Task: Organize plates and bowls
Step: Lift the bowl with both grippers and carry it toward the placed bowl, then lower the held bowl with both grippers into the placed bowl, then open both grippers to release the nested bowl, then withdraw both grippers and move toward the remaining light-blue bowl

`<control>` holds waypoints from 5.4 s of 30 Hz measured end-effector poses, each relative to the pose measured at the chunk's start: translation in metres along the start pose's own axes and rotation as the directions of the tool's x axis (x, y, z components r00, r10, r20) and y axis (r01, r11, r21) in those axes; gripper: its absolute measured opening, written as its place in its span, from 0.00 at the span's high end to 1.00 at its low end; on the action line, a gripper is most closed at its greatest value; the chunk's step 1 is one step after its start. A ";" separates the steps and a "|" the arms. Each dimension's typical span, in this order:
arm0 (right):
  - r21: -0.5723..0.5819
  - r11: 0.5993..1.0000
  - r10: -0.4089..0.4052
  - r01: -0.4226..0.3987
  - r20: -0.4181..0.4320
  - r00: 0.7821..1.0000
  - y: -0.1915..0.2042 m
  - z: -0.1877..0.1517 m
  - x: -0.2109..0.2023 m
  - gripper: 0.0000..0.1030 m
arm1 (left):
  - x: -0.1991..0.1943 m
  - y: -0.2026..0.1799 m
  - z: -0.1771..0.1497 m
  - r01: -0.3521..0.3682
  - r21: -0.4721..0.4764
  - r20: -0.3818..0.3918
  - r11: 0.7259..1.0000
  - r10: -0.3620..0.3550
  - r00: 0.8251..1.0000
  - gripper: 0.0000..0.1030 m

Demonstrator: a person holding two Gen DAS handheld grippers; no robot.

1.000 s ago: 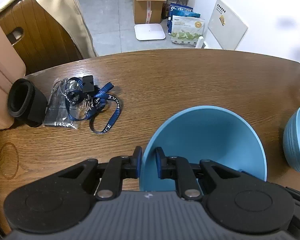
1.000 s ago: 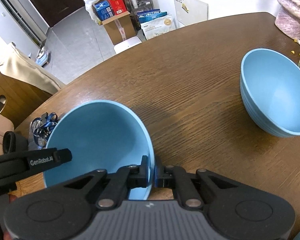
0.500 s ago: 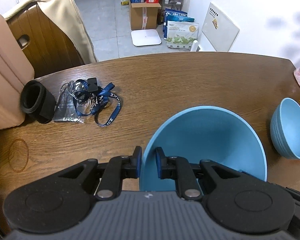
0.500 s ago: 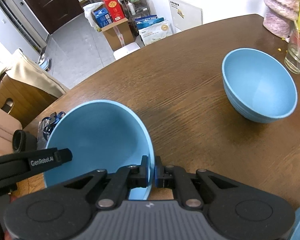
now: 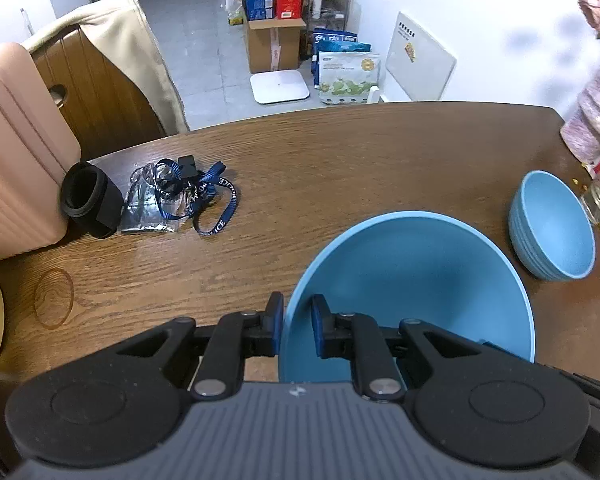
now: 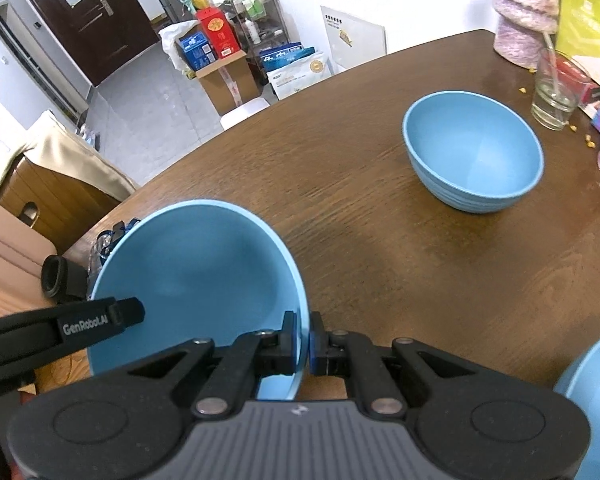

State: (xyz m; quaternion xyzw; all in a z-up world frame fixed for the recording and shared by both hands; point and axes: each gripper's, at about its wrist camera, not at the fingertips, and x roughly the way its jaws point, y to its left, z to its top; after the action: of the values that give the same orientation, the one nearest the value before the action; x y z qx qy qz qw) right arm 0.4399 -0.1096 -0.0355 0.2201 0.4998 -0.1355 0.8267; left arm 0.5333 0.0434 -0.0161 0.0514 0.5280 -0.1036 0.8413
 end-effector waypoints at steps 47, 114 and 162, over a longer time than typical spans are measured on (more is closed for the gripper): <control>0.115 0.990 -0.088 0.079 0.072 0.994 -0.081 -0.089 -0.096 0.94 | -0.072 -0.073 -0.101 0.091 0.188 0.024 0.978 -0.097 0.995 0.85; 0.087 0.968 -0.239 0.234 0.044 0.970 -0.265 -0.095 -0.086 0.94 | -0.027 -0.278 -0.167 0.110 0.369 -0.029 0.923 -0.107 0.994 0.85; -0.089 0.992 -0.088 0.094 0.065 0.994 -0.272 -0.072 -0.121 0.00 | -0.083 -0.219 -0.160 0.001 0.148 0.109 0.989 -0.017 0.994 0.00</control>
State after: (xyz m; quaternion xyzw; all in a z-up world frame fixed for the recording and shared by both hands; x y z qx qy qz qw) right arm 0.2084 -0.3087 -0.0195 0.1547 0.4897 -0.1564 0.8437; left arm 0.3075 -0.1289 -0.0067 0.1054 0.4721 -0.1490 0.8625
